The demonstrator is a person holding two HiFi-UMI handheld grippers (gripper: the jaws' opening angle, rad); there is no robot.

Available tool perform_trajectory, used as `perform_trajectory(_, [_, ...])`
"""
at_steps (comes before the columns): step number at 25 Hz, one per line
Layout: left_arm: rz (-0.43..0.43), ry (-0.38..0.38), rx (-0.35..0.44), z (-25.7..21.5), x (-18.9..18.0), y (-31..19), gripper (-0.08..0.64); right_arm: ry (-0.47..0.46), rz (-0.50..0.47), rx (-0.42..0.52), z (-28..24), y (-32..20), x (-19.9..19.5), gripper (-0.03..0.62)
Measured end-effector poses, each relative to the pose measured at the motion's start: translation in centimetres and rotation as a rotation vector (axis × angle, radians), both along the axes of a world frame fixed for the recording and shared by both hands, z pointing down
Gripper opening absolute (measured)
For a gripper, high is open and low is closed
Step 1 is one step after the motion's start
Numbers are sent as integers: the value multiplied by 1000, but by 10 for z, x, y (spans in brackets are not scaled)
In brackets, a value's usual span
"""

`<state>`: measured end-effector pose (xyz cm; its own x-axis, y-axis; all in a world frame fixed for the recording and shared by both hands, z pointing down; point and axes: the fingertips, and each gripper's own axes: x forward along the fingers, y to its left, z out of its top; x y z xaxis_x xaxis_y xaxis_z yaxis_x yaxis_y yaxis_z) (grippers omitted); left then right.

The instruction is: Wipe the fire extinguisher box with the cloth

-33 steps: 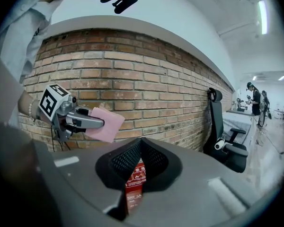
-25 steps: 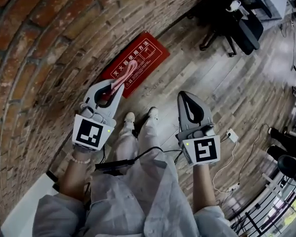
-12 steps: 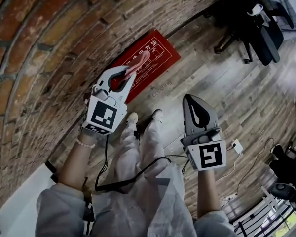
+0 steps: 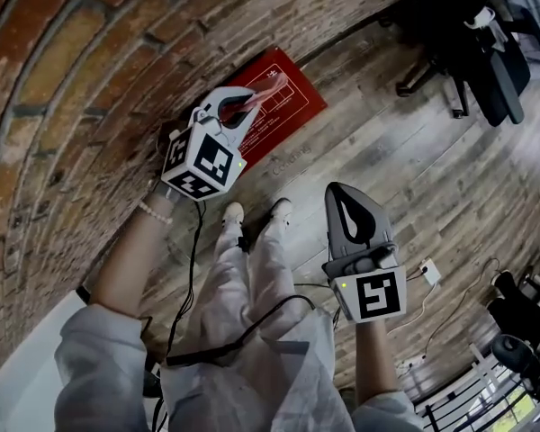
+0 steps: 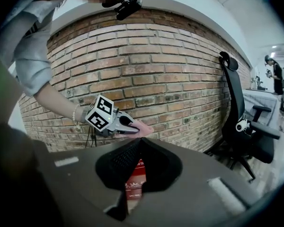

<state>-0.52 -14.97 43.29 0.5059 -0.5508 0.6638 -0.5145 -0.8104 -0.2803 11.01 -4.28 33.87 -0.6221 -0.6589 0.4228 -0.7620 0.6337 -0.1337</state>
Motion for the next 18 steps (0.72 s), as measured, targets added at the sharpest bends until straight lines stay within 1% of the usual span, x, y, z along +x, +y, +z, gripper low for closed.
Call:
perform_trajectory(4, [37,-79,-26,27,9,-15,9,-12,-2,-15,8,-2,4,8])
perform_trajectory(7, [39,-109,-44,42,14,-27,9,-22,-2,-27,13,-2,6,8])
perform_trajectory(10, [7,-130,-55,56,15,-42,9,-27,-9,-41,21,-1,8,8])
perform_trajectory(12, [-20,-149,-49,62,14,-53,9,-30,-12,-51,26,1,9,8])
perform_trajectory(18, [-119,-202,-50,83,10,-77,9,-47,-15,-70,35,5,7,8])
